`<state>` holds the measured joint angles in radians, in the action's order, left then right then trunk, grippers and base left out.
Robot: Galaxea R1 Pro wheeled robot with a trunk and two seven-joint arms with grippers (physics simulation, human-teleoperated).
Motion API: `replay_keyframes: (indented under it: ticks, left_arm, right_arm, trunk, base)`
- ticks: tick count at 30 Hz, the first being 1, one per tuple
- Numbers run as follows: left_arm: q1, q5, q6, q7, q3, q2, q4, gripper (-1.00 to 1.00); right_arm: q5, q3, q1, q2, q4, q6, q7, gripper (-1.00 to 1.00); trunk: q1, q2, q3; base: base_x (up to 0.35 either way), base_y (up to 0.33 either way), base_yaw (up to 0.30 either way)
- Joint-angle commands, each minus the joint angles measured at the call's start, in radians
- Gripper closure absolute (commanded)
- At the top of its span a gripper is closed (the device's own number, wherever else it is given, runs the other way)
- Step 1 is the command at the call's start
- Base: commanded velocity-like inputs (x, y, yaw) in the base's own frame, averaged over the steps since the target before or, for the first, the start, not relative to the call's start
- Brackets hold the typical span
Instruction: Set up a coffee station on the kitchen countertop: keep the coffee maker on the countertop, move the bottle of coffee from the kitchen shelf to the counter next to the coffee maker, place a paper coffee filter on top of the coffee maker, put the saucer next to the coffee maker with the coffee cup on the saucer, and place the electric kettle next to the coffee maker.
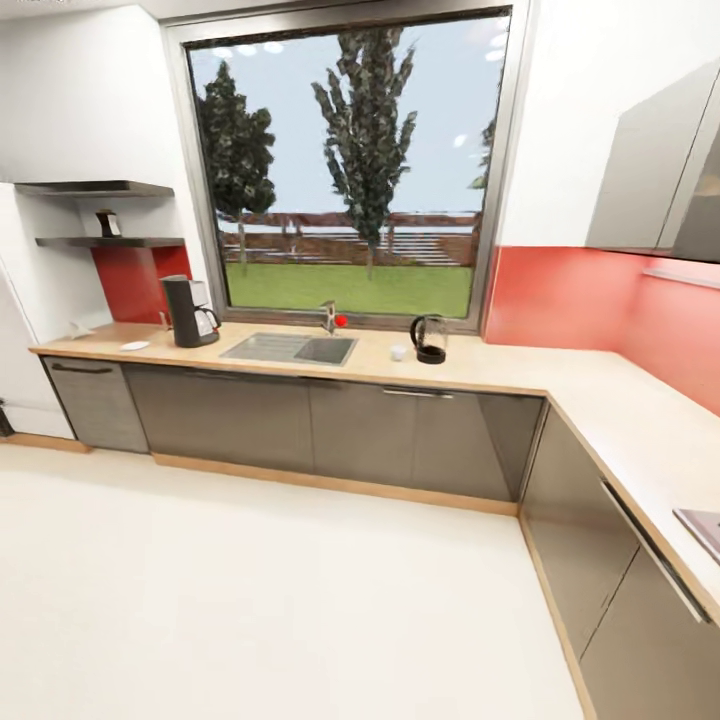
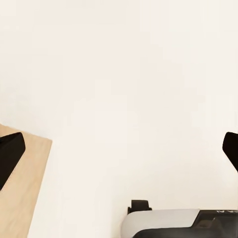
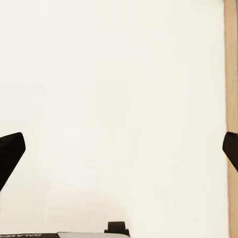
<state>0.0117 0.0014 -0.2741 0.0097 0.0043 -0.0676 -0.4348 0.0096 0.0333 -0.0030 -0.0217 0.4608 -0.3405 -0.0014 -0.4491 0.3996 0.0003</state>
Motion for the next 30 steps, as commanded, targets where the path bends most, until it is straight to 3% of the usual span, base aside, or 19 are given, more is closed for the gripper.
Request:
replay_keyframes:
  ticks: [1, 18, 30]
  left_arm:
    - [0.001, 0.000, -0.003, 0.001, 0.000, 0.000, 0.001, -1.00]
    - [0.001, 0.000, -0.003, 0.001, 0.001, 0.000, 0.002, -1.00]
    - [0.001, 0.000, -0.004, 0.001, 0.000, 0.000, 0.001, -1.00]
  right_arm:
    - [0.001, 0.002, 0.000, 0.000, -0.001, -0.003, 0.000, -1.00]
    - [0.001, 0.000, 0.000, 0.000, -0.001, -0.003, 0.000, -1.00]
    - [0.003, -0.004, 0.000, -0.003, -0.001, -0.003, 0.000, -1.00]
  trunk:
    - [-0.001, 0.000, 0.000]
    - [-0.001, 0.000, 0.000]
    - [-0.001, 0.000, 0.000]
  base:
    - [0.335, 0.000, 0.264]
    - [0.334, 0.000, 0.269]
    - [0.334, 0.000, 0.036]
